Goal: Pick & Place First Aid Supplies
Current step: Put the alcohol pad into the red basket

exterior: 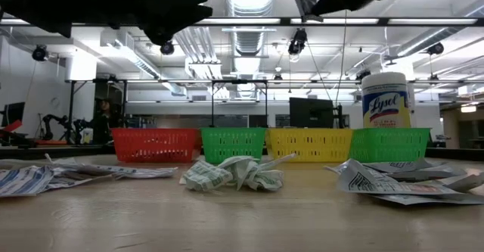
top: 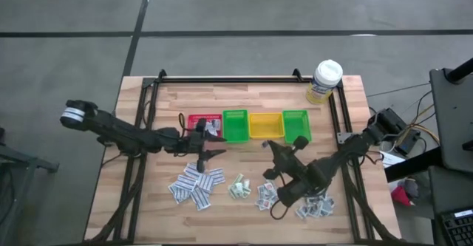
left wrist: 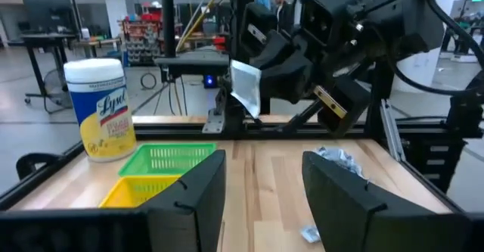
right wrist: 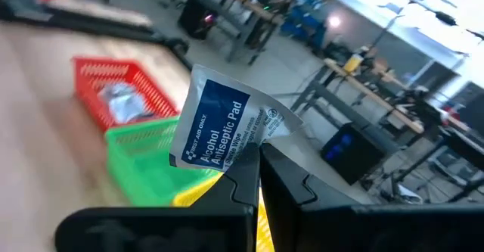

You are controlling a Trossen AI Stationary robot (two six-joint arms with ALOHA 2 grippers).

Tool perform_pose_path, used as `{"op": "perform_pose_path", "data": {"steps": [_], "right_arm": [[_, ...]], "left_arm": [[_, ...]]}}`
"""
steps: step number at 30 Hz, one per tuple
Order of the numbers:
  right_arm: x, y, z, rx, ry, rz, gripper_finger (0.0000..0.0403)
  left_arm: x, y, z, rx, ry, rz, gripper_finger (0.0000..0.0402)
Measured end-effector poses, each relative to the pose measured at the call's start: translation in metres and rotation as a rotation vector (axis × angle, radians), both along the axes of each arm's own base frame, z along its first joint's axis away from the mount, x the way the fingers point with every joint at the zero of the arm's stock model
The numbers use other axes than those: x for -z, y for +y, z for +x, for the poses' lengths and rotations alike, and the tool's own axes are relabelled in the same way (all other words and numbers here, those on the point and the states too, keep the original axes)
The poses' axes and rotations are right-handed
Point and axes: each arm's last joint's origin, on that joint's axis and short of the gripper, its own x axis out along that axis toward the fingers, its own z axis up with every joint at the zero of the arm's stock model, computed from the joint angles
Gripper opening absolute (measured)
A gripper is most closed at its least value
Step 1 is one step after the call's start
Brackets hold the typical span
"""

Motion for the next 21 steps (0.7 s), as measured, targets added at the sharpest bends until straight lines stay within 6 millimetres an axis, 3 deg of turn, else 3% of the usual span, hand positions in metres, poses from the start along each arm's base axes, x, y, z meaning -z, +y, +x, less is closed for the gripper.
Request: {"op": "perform_pose_path", "data": {"steps": [8,21], "right_arm": [[-0.005,-0.012,0.013,0.074,-0.104,0.012,0.0008],[-0.013,-0.015,0.027,0.076,-0.083,-0.023,0.0008]], "left_arm": [[-0.003,-0.003,0.024,-0.034,-0.009,0.044,0.0172],[-0.019,-0.001,0.069,-0.129,-0.033,0.109,0.0172]]}}
